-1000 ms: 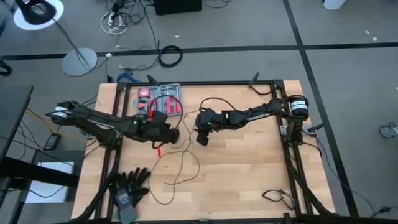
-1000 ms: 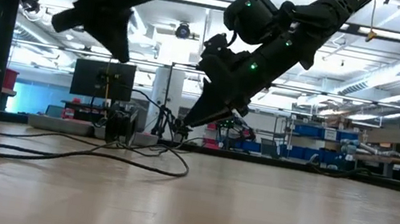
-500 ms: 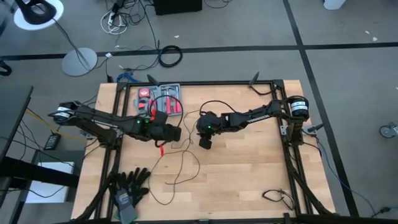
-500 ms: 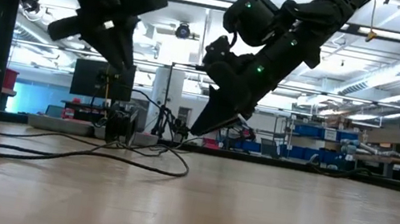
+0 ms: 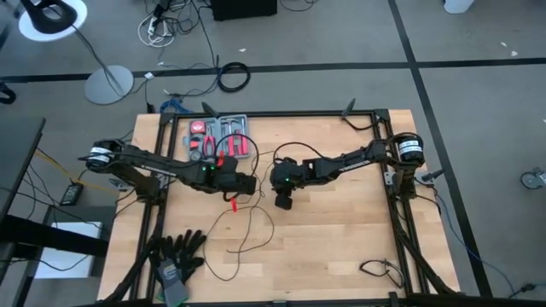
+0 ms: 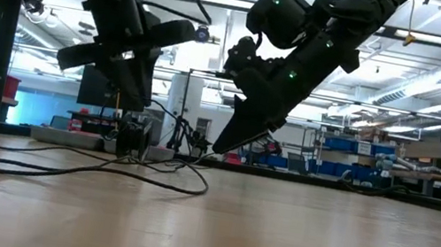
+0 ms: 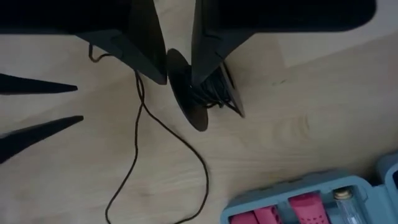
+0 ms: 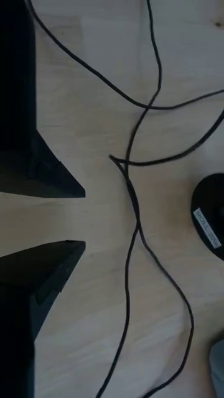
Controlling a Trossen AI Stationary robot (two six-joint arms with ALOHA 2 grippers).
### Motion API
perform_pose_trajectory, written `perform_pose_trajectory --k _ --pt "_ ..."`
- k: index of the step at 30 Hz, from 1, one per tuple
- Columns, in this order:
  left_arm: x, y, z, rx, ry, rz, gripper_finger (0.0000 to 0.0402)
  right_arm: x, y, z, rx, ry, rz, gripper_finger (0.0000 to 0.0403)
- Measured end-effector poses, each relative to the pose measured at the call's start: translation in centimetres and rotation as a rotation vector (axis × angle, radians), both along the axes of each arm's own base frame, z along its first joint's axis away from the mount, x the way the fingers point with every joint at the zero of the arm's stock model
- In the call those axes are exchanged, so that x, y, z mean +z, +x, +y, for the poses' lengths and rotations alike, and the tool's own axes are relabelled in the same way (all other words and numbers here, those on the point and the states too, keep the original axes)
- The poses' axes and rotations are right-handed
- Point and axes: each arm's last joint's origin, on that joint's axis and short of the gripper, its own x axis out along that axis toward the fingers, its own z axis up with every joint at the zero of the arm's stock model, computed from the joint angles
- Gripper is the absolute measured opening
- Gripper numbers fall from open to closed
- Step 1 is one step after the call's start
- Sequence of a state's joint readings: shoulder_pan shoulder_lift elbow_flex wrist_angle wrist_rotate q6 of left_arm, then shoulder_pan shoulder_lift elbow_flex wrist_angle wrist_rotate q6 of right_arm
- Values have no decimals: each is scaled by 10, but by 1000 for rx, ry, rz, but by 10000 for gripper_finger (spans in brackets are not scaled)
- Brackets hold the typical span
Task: Coil cords
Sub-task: Coil the black wire onto the spool
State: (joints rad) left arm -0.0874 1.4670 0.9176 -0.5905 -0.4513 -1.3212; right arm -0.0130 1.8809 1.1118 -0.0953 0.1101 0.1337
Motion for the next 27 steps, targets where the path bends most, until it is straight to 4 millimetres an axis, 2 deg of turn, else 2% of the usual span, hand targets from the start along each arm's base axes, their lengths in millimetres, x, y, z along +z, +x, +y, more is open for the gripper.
perform_pose_trajectory --k 11,21,27 --pt "-2 -5 5 31 32 50 73 0 0 0 3 -3 0 119" --pt "-3 -6 7 52 -16 60 73 0 0 0 3 -4 -3 119" --pt "-10 -9 7 63 -30 61 73 0 0 0 3 -4 -3 119"
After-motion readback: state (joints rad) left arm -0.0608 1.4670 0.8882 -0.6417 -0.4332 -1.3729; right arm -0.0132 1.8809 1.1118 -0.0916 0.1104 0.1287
